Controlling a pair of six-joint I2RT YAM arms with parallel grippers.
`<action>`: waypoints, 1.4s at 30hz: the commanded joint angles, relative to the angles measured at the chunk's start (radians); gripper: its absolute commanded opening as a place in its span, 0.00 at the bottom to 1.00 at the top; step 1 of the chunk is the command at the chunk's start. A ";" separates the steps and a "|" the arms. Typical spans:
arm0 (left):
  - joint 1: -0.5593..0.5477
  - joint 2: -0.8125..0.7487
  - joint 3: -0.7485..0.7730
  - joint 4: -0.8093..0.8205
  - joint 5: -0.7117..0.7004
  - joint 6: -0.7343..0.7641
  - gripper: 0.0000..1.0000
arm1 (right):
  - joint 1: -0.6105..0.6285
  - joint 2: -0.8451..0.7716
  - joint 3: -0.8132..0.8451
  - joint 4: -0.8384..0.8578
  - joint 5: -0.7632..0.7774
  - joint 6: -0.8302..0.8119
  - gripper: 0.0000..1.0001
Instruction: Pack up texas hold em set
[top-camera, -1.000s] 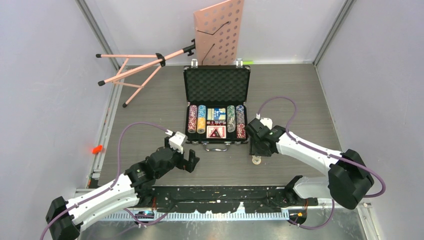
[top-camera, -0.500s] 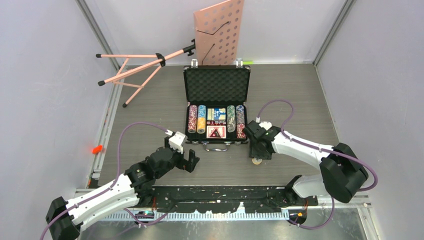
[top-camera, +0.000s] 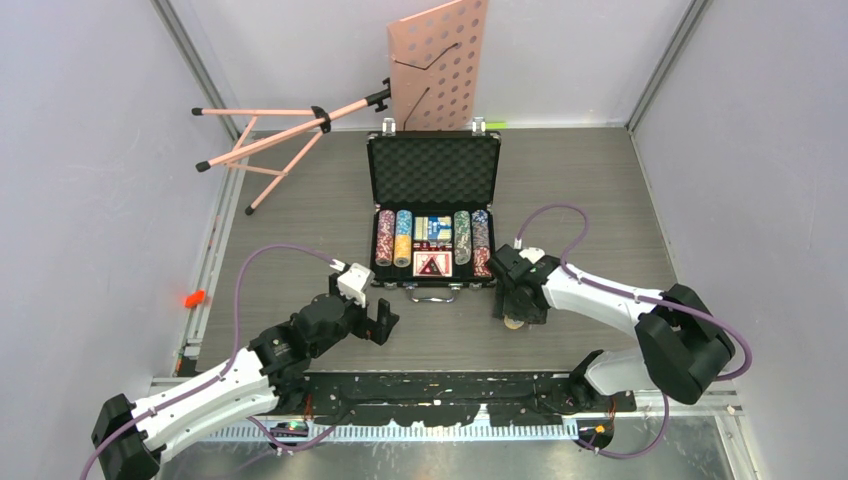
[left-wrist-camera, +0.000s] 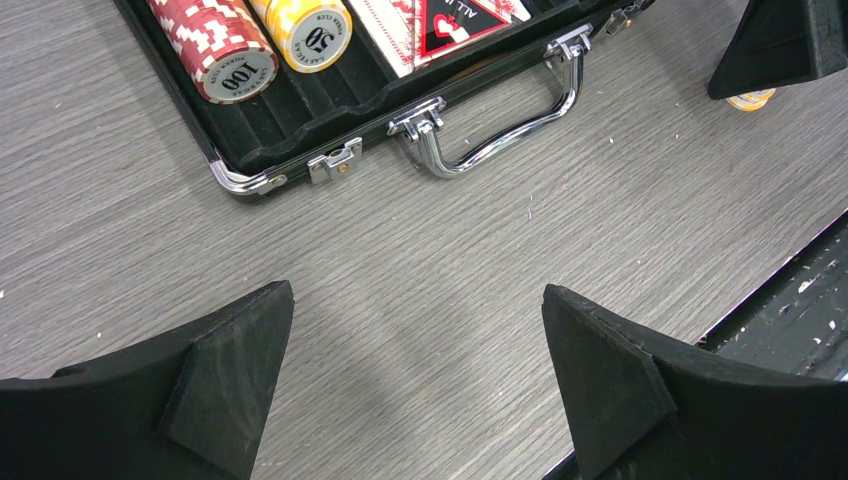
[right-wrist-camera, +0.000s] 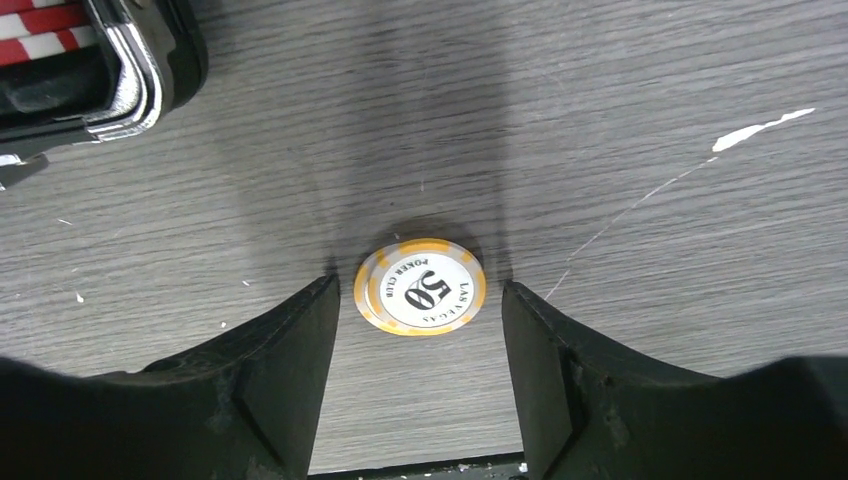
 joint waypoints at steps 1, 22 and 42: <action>-0.003 -0.009 0.010 0.031 -0.003 0.001 0.99 | -0.005 0.034 -0.011 0.034 -0.027 0.031 0.65; -0.003 -0.010 0.024 0.029 -0.008 -0.051 0.99 | -0.005 -0.045 0.015 0.047 -0.131 0.056 0.39; -0.204 0.354 0.058 0.625 -0.050 -0.309 0.88 | -0.003 -0.228 -0.038 0.387 -0.329 0.481 0.33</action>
